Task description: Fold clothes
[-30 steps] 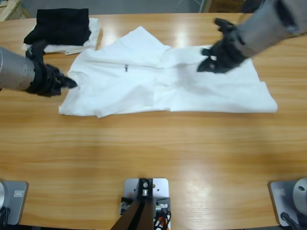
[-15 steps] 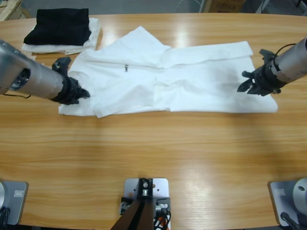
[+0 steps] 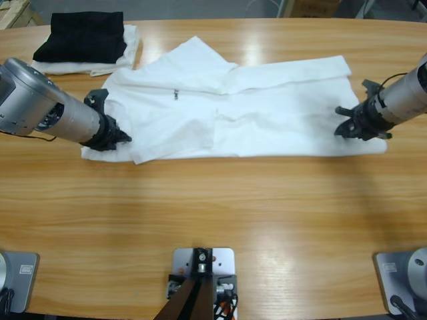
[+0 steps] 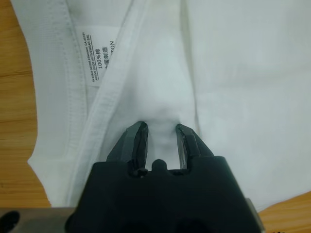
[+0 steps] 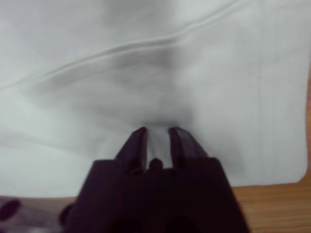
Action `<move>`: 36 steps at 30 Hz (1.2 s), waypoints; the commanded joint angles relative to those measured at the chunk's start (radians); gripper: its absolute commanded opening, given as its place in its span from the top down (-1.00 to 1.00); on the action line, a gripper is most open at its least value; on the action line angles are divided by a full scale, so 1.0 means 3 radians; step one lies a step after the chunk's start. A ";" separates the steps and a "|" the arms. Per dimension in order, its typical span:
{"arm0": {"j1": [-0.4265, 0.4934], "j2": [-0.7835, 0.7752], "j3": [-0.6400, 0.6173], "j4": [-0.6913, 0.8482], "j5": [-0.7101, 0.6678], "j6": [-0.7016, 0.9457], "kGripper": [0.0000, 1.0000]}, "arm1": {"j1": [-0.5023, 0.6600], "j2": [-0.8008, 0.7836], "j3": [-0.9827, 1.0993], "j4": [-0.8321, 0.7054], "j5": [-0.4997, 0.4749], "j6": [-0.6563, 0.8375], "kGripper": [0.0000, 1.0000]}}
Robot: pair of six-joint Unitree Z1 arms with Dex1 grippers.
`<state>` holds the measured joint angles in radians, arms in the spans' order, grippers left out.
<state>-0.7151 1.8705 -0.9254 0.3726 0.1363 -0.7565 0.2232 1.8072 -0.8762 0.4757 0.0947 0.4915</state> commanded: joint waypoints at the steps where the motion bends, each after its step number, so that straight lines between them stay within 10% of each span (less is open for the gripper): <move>1: -0.0009 -0.0031 0.0381 0.0450 -0.0100 -0.0064 0.59 | -0.0192 0.0543 0.0183 0.0350 0.0629 0.0355 0.84; 18: -0.0489 -0.0315 0.0773 0.0646 -0.0381 -0.0488 0.57 | 0.1125 0.0040 0.0206 0.1203 0.0501 0.1085 0.60; 22: -0.0541 -0.0464 0.0729 0.0919 -0.0393 -0.0493 0.50 | 0.1122 -0.0012 0.0141 0.1506 0.0229 0.1208 0.13; 29: -0.0541 -0.0489 0.0629 0.1073 -0.0504 -0.0465 0.32 | 0.0757 -0.0015 -0.0047 0.1535 -0.0168 0.1267 0.01; 36: -0.0525 -0.1409 0.0304 0.1095 -0.0249 -0.0459 -0.18 | 0.0744 -0.1170 -0.0189 0.1736 -0.0215 0.0618 -0.95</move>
<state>-0.8635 1.6892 -0.7669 0.6774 0.0051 -0.8927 0.4619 1.7554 -0.9046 0.9358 0.0363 0.8259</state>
